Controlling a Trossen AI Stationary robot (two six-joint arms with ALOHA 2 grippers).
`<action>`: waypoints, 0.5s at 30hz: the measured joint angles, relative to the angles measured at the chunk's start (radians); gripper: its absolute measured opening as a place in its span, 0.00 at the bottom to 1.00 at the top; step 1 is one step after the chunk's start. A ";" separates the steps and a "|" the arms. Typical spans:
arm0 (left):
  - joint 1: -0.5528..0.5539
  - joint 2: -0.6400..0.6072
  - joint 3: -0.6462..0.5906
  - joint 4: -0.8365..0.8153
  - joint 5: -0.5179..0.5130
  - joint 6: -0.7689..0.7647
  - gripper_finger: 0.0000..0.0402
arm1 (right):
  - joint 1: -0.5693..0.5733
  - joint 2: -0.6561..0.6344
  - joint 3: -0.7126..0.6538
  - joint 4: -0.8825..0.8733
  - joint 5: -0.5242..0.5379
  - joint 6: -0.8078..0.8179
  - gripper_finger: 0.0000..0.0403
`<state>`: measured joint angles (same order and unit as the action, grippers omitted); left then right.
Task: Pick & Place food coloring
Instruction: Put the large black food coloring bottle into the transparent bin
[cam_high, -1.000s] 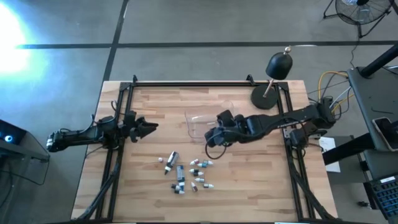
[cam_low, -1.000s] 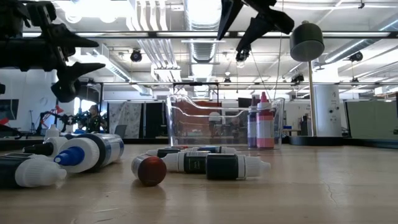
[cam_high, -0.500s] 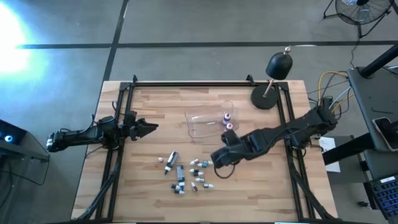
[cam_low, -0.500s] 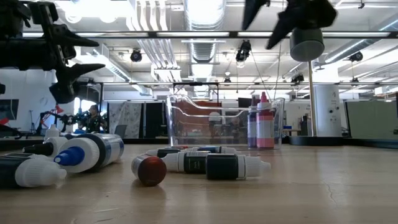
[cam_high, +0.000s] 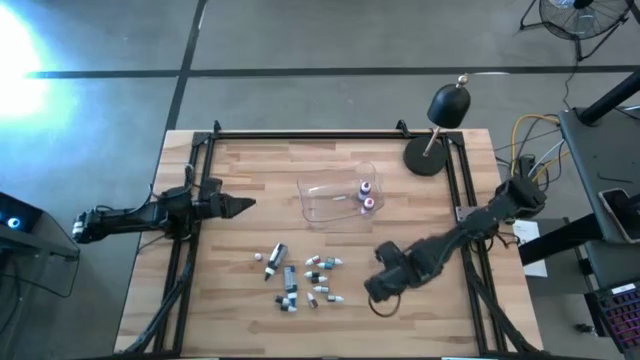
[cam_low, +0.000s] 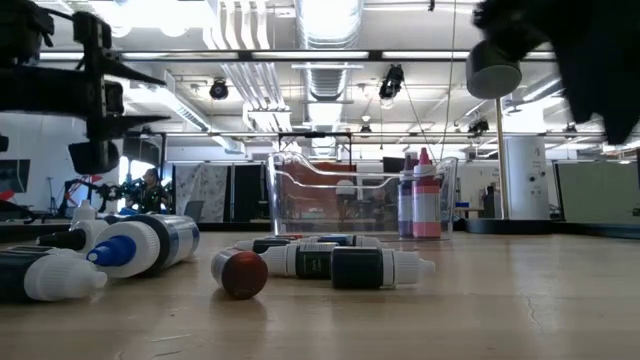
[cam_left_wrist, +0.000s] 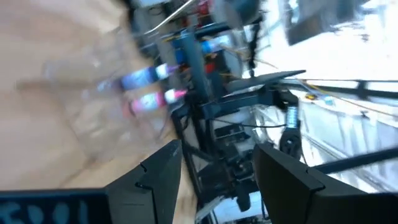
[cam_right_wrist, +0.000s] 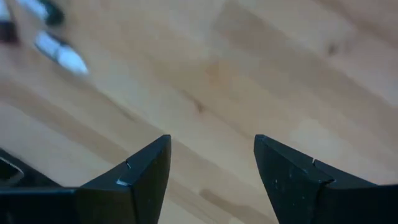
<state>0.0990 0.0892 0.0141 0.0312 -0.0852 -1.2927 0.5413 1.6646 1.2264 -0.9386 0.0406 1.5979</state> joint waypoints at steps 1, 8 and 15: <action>-0.007 0.019 0.015 -0.024 0.001 -0.010 0.43 | 0.020 0.000 -0.008 0.005 0.000 0.015 0.55; -0.077 0.195 0.176 -0.141 -0.026 0.023 0.43 | 0.122 0.000 -0.042 0.017 0.002 0.089 0.56; -0.189 0.439 0.369 -0.426 -0.040 0.058 0.43 | 0.142 -0.001 -0.067 0.053 0.010 0.102 0.56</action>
<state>-0.0898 0.5287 0.3827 -0.3952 -0.1249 -1.2344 0.6830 1.6638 1.1599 -0.8860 0.0509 1.7004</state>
